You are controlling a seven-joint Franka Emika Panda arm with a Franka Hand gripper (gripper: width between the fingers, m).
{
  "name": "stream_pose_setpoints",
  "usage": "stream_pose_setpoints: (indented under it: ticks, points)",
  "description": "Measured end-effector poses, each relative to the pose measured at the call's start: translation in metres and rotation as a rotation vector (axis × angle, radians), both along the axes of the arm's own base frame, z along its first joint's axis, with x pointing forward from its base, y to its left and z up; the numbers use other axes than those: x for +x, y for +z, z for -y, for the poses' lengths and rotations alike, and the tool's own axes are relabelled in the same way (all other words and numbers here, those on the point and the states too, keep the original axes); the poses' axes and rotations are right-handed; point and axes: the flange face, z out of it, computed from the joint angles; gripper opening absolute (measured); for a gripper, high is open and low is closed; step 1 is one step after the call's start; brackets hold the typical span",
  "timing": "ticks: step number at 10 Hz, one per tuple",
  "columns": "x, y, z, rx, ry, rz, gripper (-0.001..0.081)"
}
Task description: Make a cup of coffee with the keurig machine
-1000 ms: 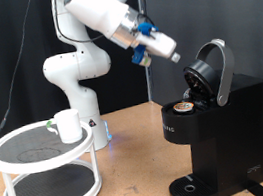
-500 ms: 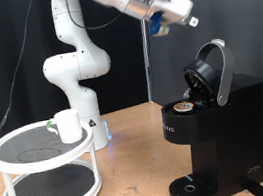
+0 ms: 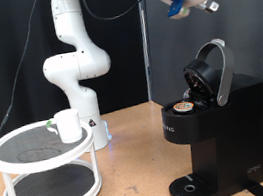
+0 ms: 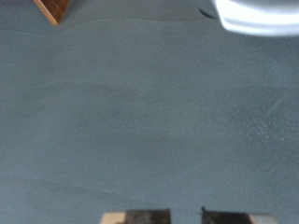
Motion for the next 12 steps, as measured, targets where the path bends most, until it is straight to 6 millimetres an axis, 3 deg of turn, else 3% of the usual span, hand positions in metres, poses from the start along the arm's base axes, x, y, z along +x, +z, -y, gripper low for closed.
stream_pose_setpoints:
  ticks: [4, 7, 9, 12]
  points:
    - [0.005, 0.003, -0.059, -0.060, 0.020, -0.035, 0.0000]
    - [0.006, -0.012, -0.095, -0.110, 0.042, -0.081, 0.0000]
    - [0.003, -0.021, -0.100, -0.126, 0.062, -0.108, 0.0000]
    - [-0.003, -0.030, -0.093, -0.143, 0.079, -0.145, 0.0000]
